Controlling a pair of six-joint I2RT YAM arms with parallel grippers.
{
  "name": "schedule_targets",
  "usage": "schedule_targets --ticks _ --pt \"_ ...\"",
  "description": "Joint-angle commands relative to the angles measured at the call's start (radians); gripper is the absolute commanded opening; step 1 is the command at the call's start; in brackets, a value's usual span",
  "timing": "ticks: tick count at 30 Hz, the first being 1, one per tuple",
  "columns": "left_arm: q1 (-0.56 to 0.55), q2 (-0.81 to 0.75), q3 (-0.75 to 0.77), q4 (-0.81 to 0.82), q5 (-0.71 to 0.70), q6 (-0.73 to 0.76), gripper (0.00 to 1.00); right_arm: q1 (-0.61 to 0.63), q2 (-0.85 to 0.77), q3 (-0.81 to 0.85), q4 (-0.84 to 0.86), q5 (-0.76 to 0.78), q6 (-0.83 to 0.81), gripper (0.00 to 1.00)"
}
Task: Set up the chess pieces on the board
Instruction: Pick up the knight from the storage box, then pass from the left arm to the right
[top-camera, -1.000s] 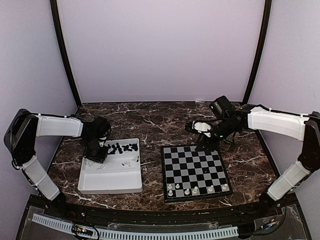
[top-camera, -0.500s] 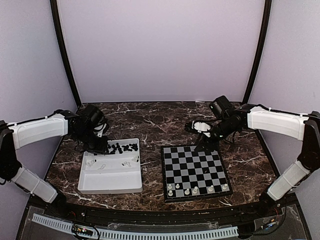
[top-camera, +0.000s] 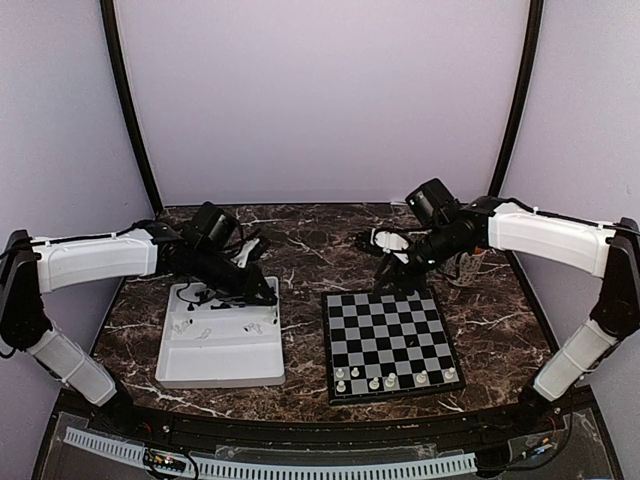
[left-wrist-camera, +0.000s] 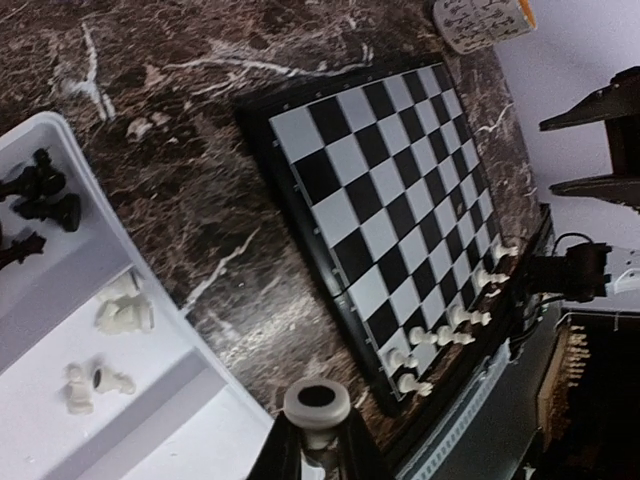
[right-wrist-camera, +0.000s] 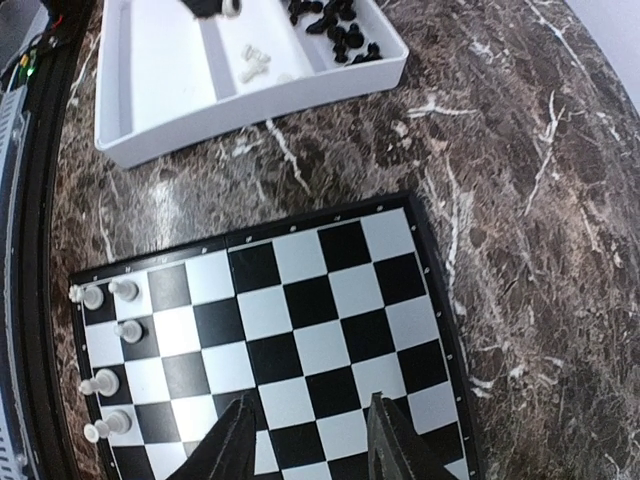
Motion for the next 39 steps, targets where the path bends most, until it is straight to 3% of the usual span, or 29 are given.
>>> schedule_targets --ticks 1,3,7,13,19,23,29,39 --pt "-0.015 -0.025 -0.017 0.429 0.059 -0.304 0.08 0.03 0.025 0.109 0.102 0.027 0.132 0.4" --pt "-0.016 -0.03 -0.06 0.615 0.035 -0.496 0.08 0.05 0.037 0.152 0.119 0.045 0.169 0.41" --pt "-0.02 0.0 -0.131 0.869 0.031 -0.707 0.1 0.115 0.074 0.233 0.151 0.101 0.244 0.42" --pt "-0.042 0.067 -0.154 1.039 0.098 -0.837 0.1 0.179 0.14 0.285 0.183 0.131 0.256 0.48" --pt "-0.046 0.099 -0.128 0.942 0.252 -0.77 0.11 0.193 0.135 0.289 0.098 0.137 0.039 0.51" --pt "-0.047 0.124 -0.073 0.77 0.396 -0.639 0.11 0.193 0.098 0.277 0.047 0.189 -0.07 0.53" --pt "-0.048 0.148 0.03 0.432 0.521 -0.385 0.11 0.206 0.082 0.282 -0.077 0.093 -0.19 0.58" --pt "-0.071 0.189 0.089 0.379 0.614 -0.325 0.11 0.31 0.131 0.295 -0.078 0.162 -0.215 0.58"
